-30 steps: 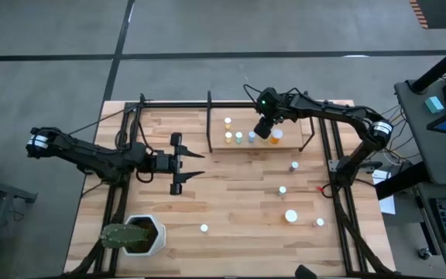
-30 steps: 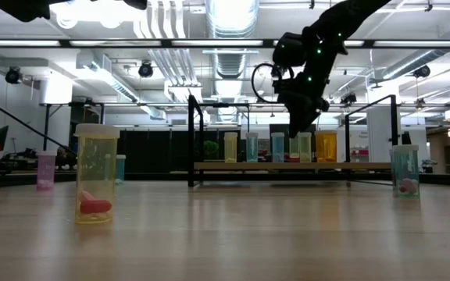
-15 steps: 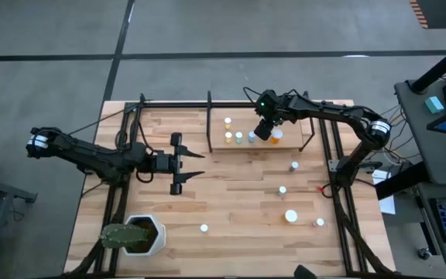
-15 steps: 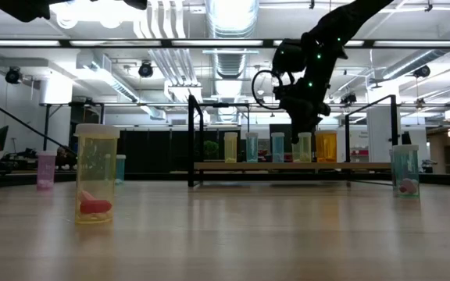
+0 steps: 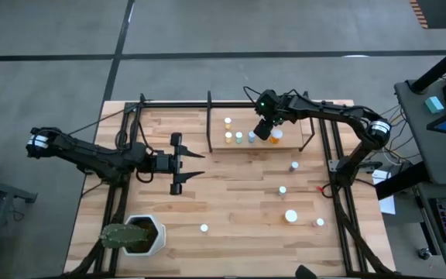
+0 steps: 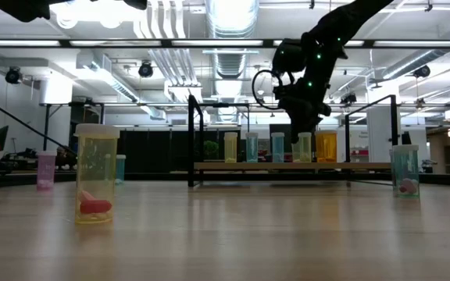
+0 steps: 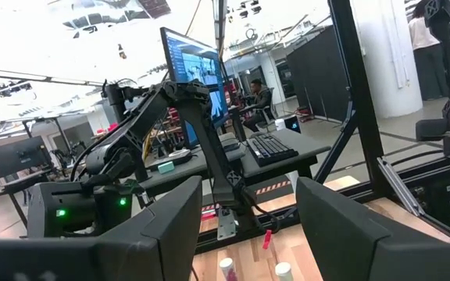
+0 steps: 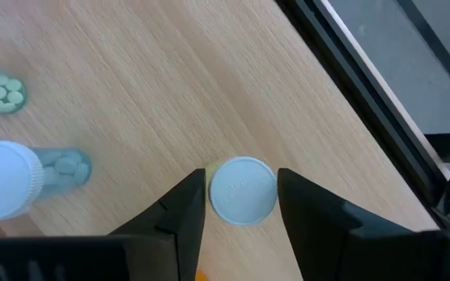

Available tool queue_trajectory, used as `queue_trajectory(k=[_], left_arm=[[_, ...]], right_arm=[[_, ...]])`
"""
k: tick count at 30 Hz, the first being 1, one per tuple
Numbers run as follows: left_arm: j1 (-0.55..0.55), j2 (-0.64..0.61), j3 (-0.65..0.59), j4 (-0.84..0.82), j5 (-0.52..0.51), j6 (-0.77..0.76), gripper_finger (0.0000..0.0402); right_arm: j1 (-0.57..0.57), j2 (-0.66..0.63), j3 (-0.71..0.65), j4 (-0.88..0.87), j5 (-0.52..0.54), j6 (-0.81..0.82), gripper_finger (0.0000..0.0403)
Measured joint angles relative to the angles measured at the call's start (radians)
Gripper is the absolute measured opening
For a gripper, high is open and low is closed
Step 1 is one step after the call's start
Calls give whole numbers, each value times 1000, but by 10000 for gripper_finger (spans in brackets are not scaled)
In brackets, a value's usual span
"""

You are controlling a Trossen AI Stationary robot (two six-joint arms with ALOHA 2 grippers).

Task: Pick and place medicine bottles onto shelf by color
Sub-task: Put the yellow pill bottle on the shelf aligned with the other yellow pill bottle, then put the green pill bottle on the shelf aligned with the other green pill bottle

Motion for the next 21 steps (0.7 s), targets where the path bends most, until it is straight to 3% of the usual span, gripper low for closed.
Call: queue_trajectory(k=[12, 16, 21], left_arm=[[0, 0, 0, 0, -8, -22, 192], [0, 0, 0, -3, -26, -125, 192], [0, 0, 0, -57, -35, -285, 192]], right_arm=[[36, -126, 82, -51, -6, 33, 146], [148, -248, 46, -2, -7, 43, 131], [363, -428, -96, 160, -4, 37, 101]])
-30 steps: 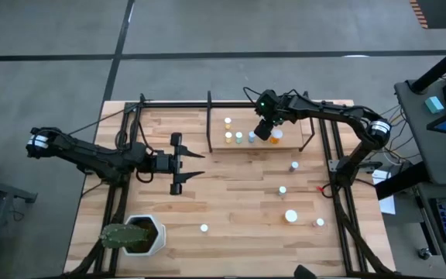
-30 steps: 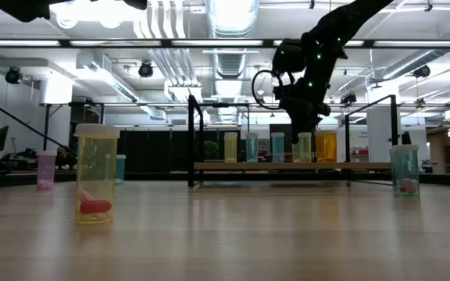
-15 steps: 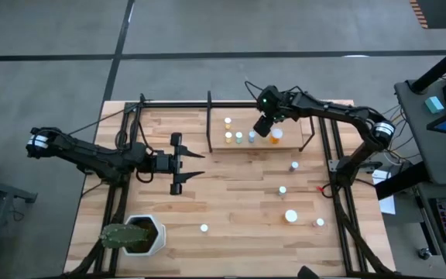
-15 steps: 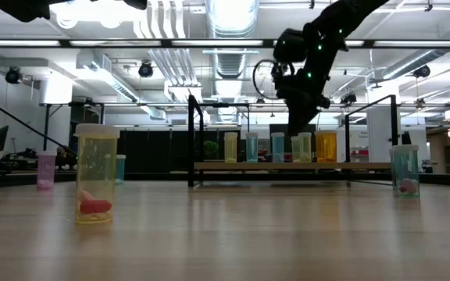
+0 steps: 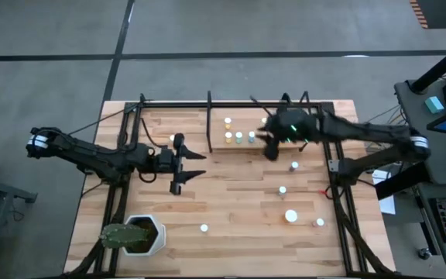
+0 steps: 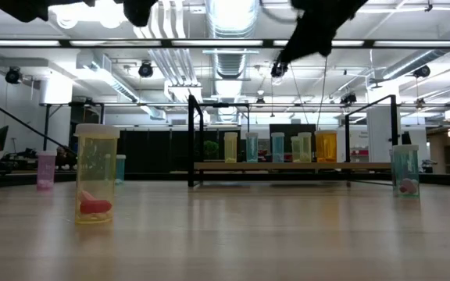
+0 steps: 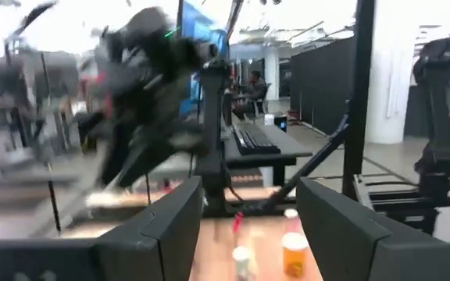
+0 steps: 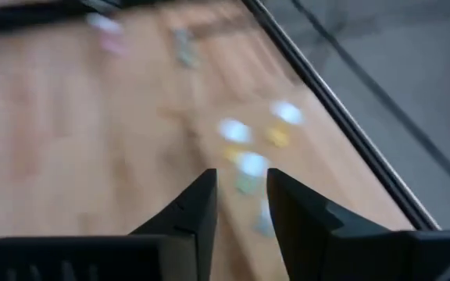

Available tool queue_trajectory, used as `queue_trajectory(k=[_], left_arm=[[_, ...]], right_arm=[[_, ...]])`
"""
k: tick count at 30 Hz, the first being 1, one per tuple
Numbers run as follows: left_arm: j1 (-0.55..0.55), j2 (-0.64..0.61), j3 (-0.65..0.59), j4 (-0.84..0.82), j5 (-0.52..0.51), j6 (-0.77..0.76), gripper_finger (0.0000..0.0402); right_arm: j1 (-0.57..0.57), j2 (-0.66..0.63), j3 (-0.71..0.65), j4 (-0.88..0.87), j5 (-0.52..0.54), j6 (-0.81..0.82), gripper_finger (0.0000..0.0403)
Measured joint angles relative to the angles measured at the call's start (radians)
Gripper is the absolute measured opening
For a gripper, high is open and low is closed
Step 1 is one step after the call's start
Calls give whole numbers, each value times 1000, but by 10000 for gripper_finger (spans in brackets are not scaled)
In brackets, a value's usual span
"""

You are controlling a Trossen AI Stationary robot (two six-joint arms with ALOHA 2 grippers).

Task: Pick and place medicine bottles onto shelf by color
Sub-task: Put the green pill bottle on the shelf aligned with the other green pill bottle

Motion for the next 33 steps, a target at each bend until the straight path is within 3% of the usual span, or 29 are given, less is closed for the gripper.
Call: queue_trajectory(k=[4, 9, 17, 19, 27, 33], left_arm=[[0, 0, 42, -167, -153, -147, 192], [13, 3, 174, -602, -378, -341, 192], [188, 114, 422, -1337, -393, -647, 192], [242, 159, 461, -1448, -391, -686, 192], [440, 299, 450, -1516, -239, -663, 192], [543, 379, 418, -1506, -229, -690, 192]], right_arm=[[133, -144, -162, 189, 4, -29, 75], [230, -302, -336, 363, 5, -95, 50], [283, -427, -449, 479, 5, -174, 38], [283, -436, -459, 478, 5, -181, 38], [283, -443, -462, 462, 5, -224, 38], [283, -427, -472, 480, 6, -297, 38]])
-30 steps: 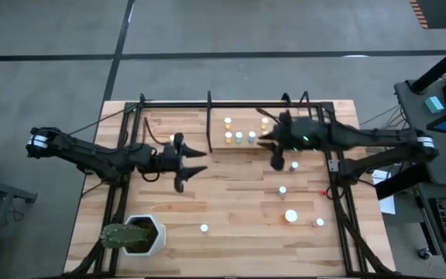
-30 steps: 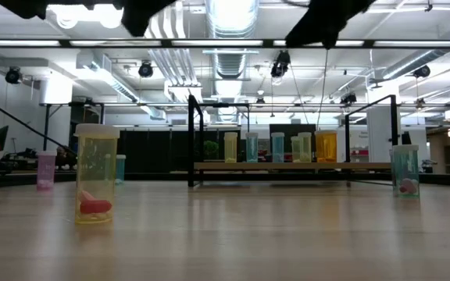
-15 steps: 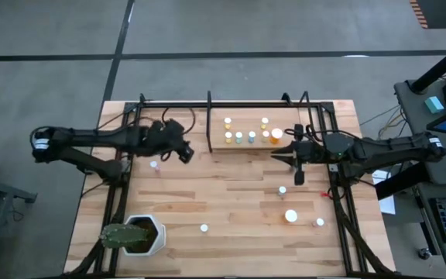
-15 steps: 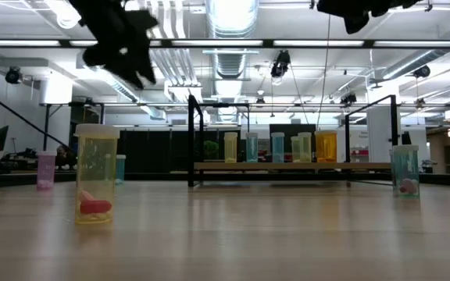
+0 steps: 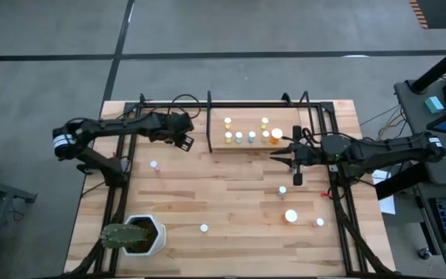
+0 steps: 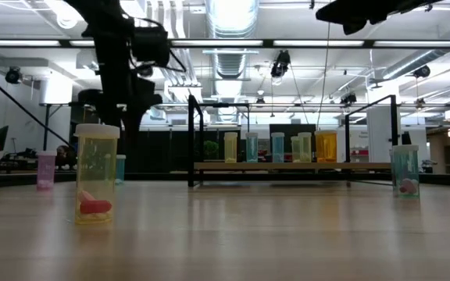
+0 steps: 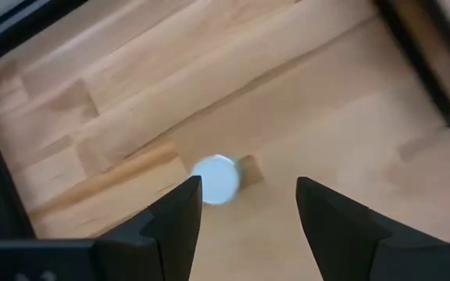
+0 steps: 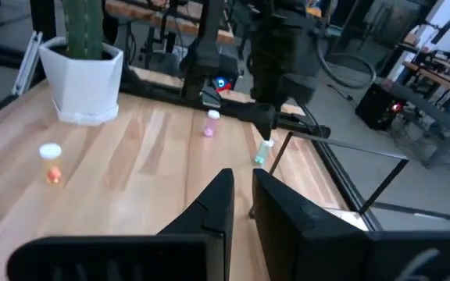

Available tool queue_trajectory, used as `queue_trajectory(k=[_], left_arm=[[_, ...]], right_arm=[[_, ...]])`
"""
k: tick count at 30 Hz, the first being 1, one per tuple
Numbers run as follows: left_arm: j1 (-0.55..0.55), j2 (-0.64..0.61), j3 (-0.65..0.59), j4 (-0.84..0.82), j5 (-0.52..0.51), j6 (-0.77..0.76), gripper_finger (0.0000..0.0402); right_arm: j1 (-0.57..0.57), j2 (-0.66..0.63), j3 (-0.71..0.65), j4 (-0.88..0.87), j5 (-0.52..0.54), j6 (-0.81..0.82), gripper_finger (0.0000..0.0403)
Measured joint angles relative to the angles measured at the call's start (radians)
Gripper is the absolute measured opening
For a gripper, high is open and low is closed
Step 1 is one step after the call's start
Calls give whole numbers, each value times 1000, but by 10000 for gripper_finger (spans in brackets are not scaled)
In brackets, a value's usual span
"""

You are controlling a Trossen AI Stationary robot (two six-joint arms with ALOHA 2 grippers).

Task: Pick and place medicine bottles onto shelf by color
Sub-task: Put the green pill bottle on the shelf aligned with the other green pill bottle

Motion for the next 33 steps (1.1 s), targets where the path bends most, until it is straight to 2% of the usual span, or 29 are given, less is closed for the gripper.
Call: queue_trajectory(k=[9, 33], left_arm=[[38, 60, -23, 24, -13, -1, 192], [67, 60, -81, 75, -45, 0, 192]], right_arm=[[0, -2, 5, 3, 0, 0, 38], [0, -2, 5, 5, 0, 2, 38]])
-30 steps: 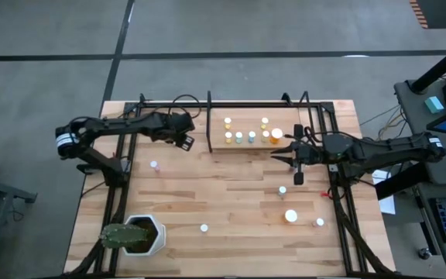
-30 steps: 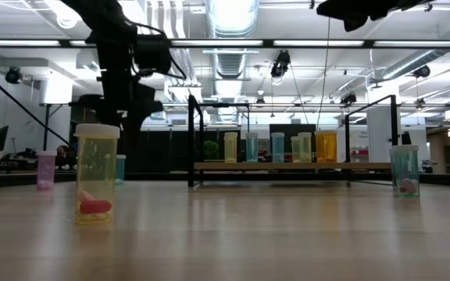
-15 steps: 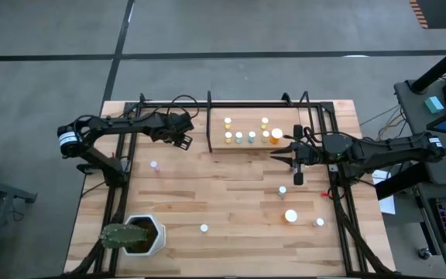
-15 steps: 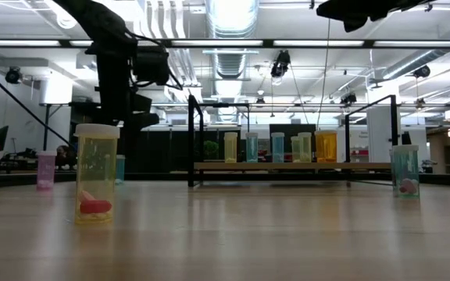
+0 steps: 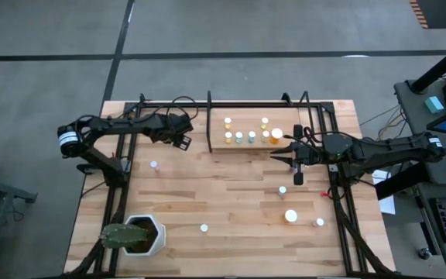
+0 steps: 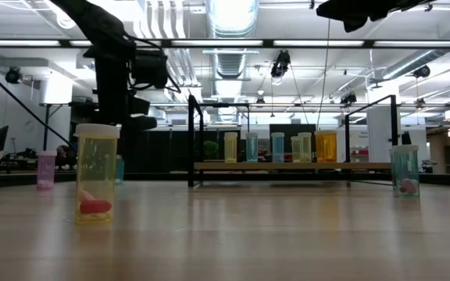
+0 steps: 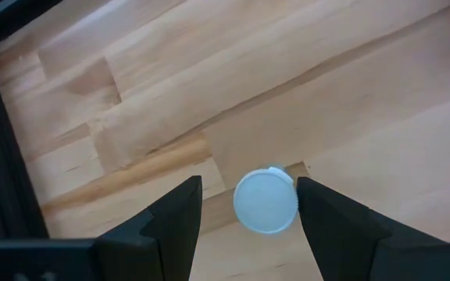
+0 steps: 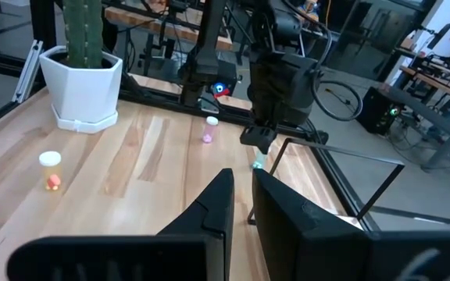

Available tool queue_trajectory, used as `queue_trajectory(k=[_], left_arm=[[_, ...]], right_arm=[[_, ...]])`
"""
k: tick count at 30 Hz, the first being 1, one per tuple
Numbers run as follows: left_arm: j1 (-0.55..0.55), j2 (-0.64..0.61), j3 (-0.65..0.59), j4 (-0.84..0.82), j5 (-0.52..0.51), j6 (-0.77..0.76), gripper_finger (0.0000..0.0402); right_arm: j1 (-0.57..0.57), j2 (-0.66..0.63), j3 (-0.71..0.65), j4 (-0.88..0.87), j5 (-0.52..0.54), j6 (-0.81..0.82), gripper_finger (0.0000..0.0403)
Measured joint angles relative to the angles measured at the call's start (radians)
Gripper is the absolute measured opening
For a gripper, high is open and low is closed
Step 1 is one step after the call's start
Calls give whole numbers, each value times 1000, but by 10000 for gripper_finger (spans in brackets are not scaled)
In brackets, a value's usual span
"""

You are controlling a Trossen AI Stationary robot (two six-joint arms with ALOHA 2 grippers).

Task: Pick and place medicine bottles onto shelf by color
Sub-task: Put the green pill bottle on the shelf aligned with the other green pill bottle

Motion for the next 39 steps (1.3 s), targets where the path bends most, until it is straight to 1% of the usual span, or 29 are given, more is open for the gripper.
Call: queue_trajectory(k=[8, 11, 18, 21, 25, 27, 31, 33, 35, 37, 39], left_arm=[[0, 0, -31, 54, 3, 0, 189], [0, 0, -33, 51, 3, -1, 171], [0, 0, -32, 50, 3, -3, 107], [-1, 0, -26, 48, 3, -3, 98], [-11, -5, -5, 28, 23, -1, 102], [-24, -12, 25, -18, 38, -1, 104], [-75, -17, 129, -222, 80, -1, 104], [-122, -21, 201, -326, 108, 0, 104], [-175, -25, 281, -396, 139, 0, 104], [-236, -25, 368, -443, 182, 2, 104], [-306, -25, 452, -456, 214, 14, 104]], right_arm=[[0, 0, 0, 0, 0, 0, 38], [0, 0, 0, 0, 0, 0, 38], [0, 0, 0, 0, 0, 0, 38], [-1, 0, 0, 0, 0, -1, 38], [-1, 0, 0, 0, 0, -1, 38], [-1, 0, 0, 0, 0, -1, 38], [-1, 0, 0, 0, 0, -1, 38], [-1, 0, 0, 0, 0, -1, 38], [-1, 0, 0, 0, 0, -1, 38], [-1, 0, 0, 0, 0, -1, 38], [-1, 0, 0, 0, 0, -1, 38]])
